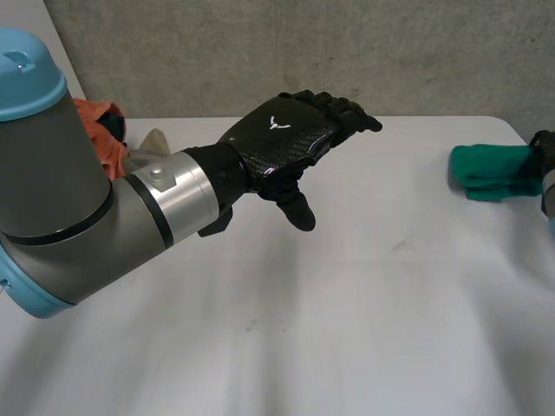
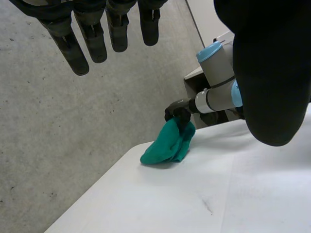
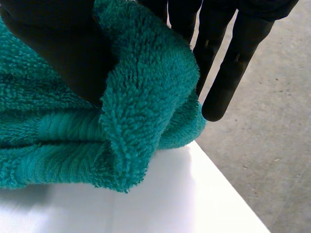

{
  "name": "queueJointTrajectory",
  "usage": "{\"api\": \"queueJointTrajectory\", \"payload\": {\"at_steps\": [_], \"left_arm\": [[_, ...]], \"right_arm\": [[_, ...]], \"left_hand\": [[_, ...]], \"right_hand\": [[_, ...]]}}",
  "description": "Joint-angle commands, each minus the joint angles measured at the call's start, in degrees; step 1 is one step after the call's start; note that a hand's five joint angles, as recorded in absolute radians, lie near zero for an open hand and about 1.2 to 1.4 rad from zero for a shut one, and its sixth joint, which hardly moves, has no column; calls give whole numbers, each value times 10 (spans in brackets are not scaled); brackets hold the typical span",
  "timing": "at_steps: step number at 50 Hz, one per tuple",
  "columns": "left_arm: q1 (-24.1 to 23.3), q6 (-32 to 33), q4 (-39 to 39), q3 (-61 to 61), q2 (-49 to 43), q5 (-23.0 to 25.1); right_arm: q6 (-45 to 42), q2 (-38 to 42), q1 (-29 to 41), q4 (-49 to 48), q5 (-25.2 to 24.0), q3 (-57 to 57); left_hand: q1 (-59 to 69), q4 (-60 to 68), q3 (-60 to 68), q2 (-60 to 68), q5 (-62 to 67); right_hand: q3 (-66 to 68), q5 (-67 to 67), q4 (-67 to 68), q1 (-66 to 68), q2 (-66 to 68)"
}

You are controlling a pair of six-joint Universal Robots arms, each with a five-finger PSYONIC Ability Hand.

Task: Fold the laundry.

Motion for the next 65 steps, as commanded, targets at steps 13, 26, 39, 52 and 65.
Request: {"api": "queueJointTrajectory", "payload": {"at_steps": [13,26,39,52,65], "left_arm": [[-9,-2,1,6,-1,0],[-3,-21,5,16,3,-44],[219,46,18,105,-61,-270],[333,345,44,229,-314,-343],[287,188,124,152,-187,-337]], "right_arm": [[-131,-9,-45,-33,75,12],[-154,-319,23,-233,-14,439],[-321,-553,179,-233,-166,833],[-384,-565,197,-228,-164,916],[-384,-574,190,-228,-159,921]], "left_hand": [[4,-4,-11,-7,-17],[7,-1,-8,-3,-13],[9,1,-6,-2,-12],[39,31,24,28,18],[692,683,677,681,671]], "right_hand": [[-544,-534,-586,-424,-527],[-544,-534,-586,-424,-527],[-544,-534,-586,-424,-527],[-544,-534,-586,-424,-527],[-544,-534,-586,-424,-527]]}}
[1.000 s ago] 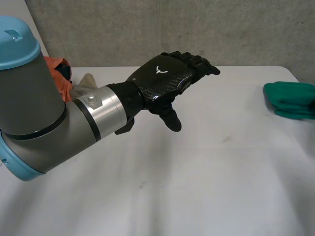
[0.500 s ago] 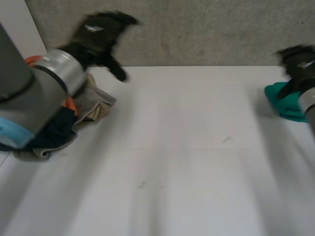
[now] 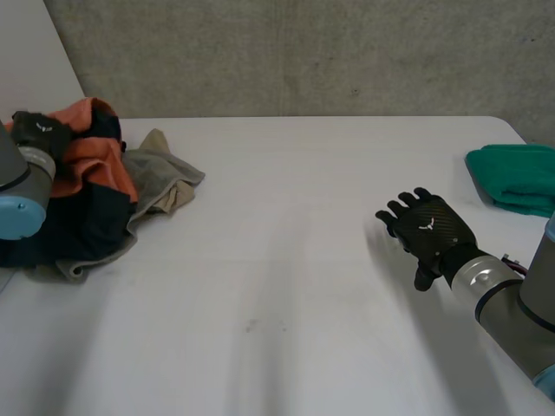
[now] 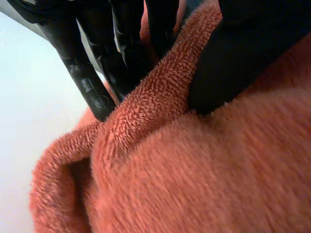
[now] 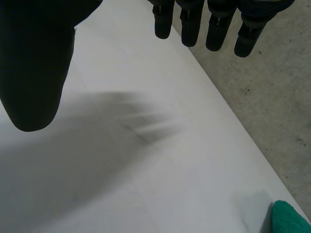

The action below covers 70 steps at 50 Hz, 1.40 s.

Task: Fold the laundry.

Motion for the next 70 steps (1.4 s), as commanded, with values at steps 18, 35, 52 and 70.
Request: {"api": "queueJointTrajectory", "payload": {"at_steps": [18,35,52,70], "left_arm": [[-338,-359,101,-197,257,110],[-414,-278,-20,-153,71,100],[-259,-240,-9,-189,245,134],[-207,-42,-52,-27,-24,251]], "right_arm": [[32,-49,-8,-3,39,-2],[102,-67,-64,0,65,-26],[136,-165,7,159,70,-43],[316,10,150,91,167,-79]], "left_hand": [[165,117,123,129,147],[-404,-453,-447,-440,-423],[-496,-544,-538,-532,-514],[-482,-531,-525,-518,-501]], "right_hand": [[-23,-28,-24,-31,-21],[-23,-28,-24,-31,-21],[-23,-28,-24,-31,-21],[-23,-28,-24,-31,-21]]}}
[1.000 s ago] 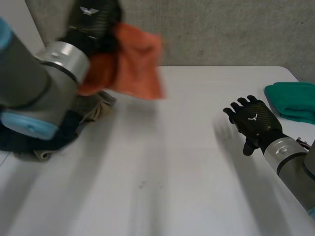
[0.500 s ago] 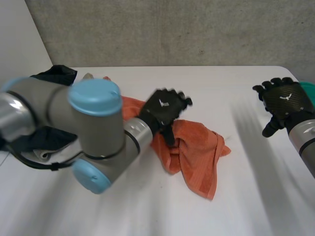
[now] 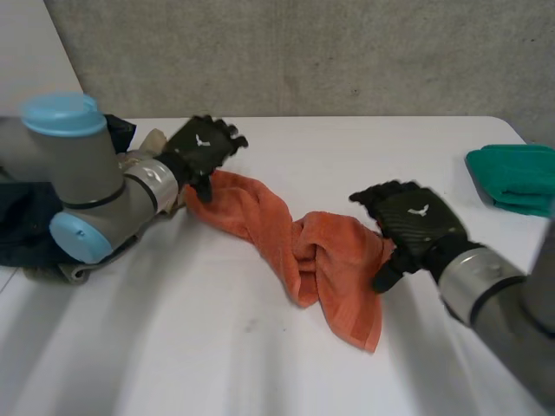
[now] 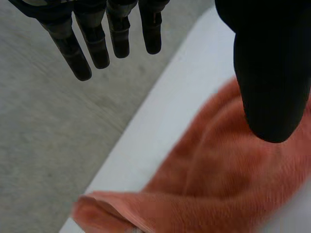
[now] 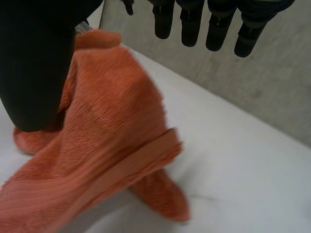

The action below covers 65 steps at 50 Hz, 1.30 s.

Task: Fold the laundry.

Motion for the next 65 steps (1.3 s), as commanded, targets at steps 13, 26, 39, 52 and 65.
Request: {"api": "queueJointTrajectory", "payload": {"at_steps": [13,26,39,52,65], "left_arm": [[-61,16,8,80,-130,37],[-69,-21,154,16,36,-132],[-169,-69,160,-285,211,-198],[-279,-67,144,-399,215,-330],[-208,-70,-3,-257,315,-273]], "right_arm": [[19,167,47,-114,105,-52],[-73,138,0,-122,104,-244],[-95,278,-8,-58,105,-409],[-148,371,-23,1,107,-413],[-150,252,-24,-6,98,-277]], "left_hand": [[640,649,642,644,653],[641,650,643,645,654],[641,650,643,645,654],[271,280,274,276,285],[50,60,53,55,64]], "right_hand": [[537,532,536,529,539],[677,672,676,669,679],[677,672,676,669,679],[677,672,676,669,679],[677,672,676,669,679]]}}
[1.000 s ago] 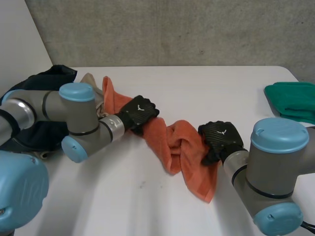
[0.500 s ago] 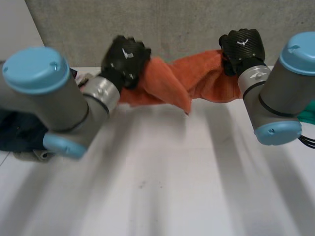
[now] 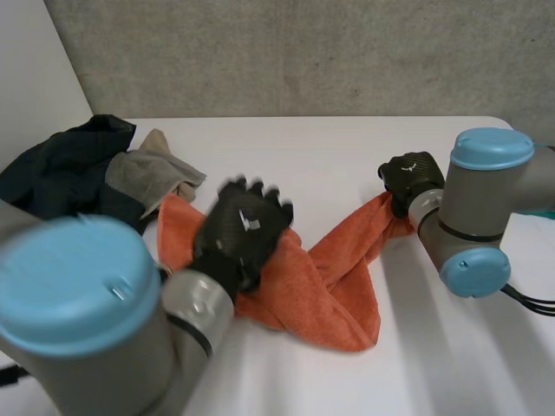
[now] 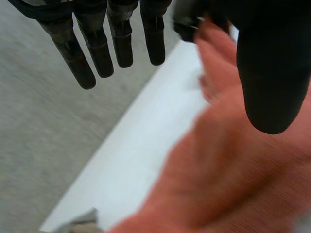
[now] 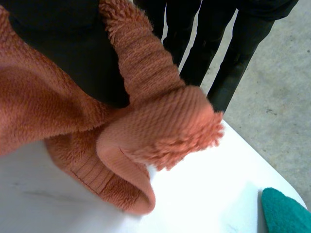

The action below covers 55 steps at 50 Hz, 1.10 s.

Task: Fold the laundry.

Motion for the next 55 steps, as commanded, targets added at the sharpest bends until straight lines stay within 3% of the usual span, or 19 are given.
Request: {"api": "queueJointTrajectory", "payload": {"at_steps": [1,5,8,14,20,24,30,35,40,48,55], "left_arm": [[80,-3,-87,114,12,77],[149,-7,-134,169,-52,166],[172,-7,-164,208,-106,198],[166,-1,-185,246,-196,240],[174,1,-184,262,-255,337],[166,1,-184,277,-283,363],[158,1,-182,286,-305,368],[156,1,-180,302,-311,351],[156,-5,-147,297,-271,295],[166,-12,-128,215,-89,251],[182,-5,-130,115,44,246]], "right_arm": [[3,-56,1,-4,-5,69],[4,-71,1,-5,-11,103],[3,-77,1,-5,-21,123],[0,-86,1,-6,-32,152],[-1,-89,1,-14,-33,170],[-1,-88,0,-19,-33,179],[-2,-88,0,-20,-32,183],[-3,-89,-2,-20,-29,180],[-31,-112,-11,-10,-28,170],[-206,-200,-66,52,-18,147],[-337,-208,-69,155,83,123]], "left_hand": [[-14,6,-1,0,11],[-7,12,6,7,17],[16,36,29,30,41],[30,49,43,44,54],[36,56,50,50,61],[53,73,67,67,78],[129,148,142,143,153],[574,593,587,587,598],[574,594,588,588,599],[574,594,588,588,599],[574,594,588,588,599]], "right_hand": [[117,137,114,157,126],[117,137,114,157,126],[117,137,114,157,126],[117,137,114,157,126],[117,137,114,157,126],[117,137,114,157,126],[117,137,114,157,126],[117,137,114,157,126],[117,137,114,157,126],[117,137,114,157,126],[117,137,114,157,126]]}}
